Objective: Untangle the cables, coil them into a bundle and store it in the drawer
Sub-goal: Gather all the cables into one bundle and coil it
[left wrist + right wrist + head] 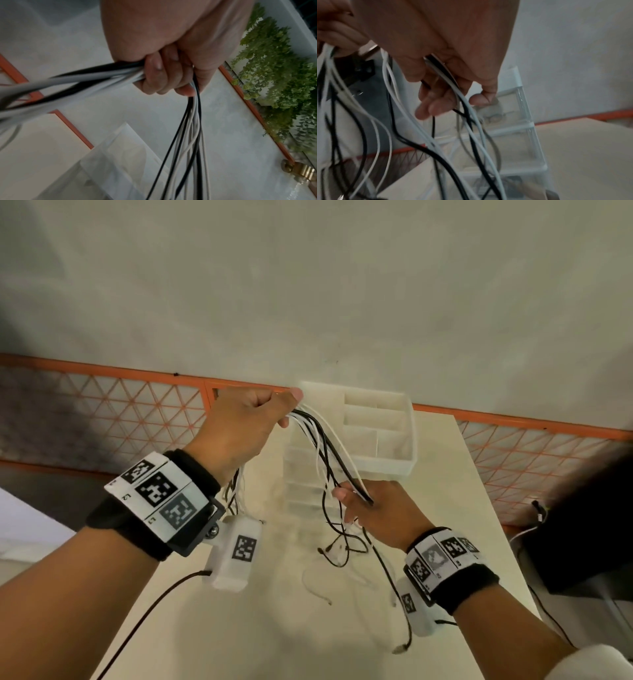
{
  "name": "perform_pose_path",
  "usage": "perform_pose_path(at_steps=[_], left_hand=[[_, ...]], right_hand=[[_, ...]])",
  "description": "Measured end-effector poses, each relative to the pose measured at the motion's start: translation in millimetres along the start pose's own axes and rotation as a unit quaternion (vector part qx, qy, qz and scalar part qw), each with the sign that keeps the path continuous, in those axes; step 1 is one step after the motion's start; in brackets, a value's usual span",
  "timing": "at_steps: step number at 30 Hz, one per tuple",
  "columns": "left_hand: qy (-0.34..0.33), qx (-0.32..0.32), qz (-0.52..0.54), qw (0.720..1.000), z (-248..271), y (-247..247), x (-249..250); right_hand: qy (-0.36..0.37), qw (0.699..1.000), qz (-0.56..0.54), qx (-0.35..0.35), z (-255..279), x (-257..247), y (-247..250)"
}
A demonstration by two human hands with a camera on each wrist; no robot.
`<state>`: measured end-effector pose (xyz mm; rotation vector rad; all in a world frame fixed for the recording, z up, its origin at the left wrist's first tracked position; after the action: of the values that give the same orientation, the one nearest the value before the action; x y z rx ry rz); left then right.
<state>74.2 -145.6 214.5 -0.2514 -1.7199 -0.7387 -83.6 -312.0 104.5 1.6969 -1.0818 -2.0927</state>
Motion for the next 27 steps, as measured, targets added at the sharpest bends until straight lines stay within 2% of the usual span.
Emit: perform_pose_path(at_steps=[3,9,14,17,19,22,27], left_hand=[[-0.003,-0.006,0.006,1.000,-0.4,-4.5,3.7],[0.003,-0.021,0.031,0.999,-0.3,-16.0,9.0],[0.010,0.012,-0.011,1.000,-3.2,-15.3,4.6],[0.008,0.041,0.017,0.999,-6.2,-9.5,9.4],[-0.009,0.047,0.028,0.998,-7.3,-8.0,15.3],[-0.019,0.031,0.001,0.999,-4.1,-13.7,18.0],[0.016,0.036,0.011,0.999,-2.9,-11.2,8.2]], right_hand=[[-0.028,0.996,-0.081,-0.003,-1.3,8.8,0.7],[-0.087,0.989,-0.111,-0.034,3.3,14.0,-7.1],[-0.062,0.989,-0.136,-0.003,8.4,-4.4,11.3],[-0.053,0.994,-0.092,0.022,10.0,2.4,13.5],[-0.083,0.993,-0.079,0.029,10.6,16.3,5.1],[-0.121,0.985,-0.120,-0.006,13.4,30.1,-7.2],[-0.084,0.989,-0.117,-0.032,17.3,27.0,1.7]])
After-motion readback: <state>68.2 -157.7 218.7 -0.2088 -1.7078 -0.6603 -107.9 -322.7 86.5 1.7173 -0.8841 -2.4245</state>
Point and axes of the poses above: each hand's wrist, its own z-axis away from the middle knuckle, its own y-axis out of the back of the hand, x = y × z, the point moved 2 cm from there along -z, towards the middle knuckle, and after that the axes turned 5 degrees about -z, right-handed, at the moved point
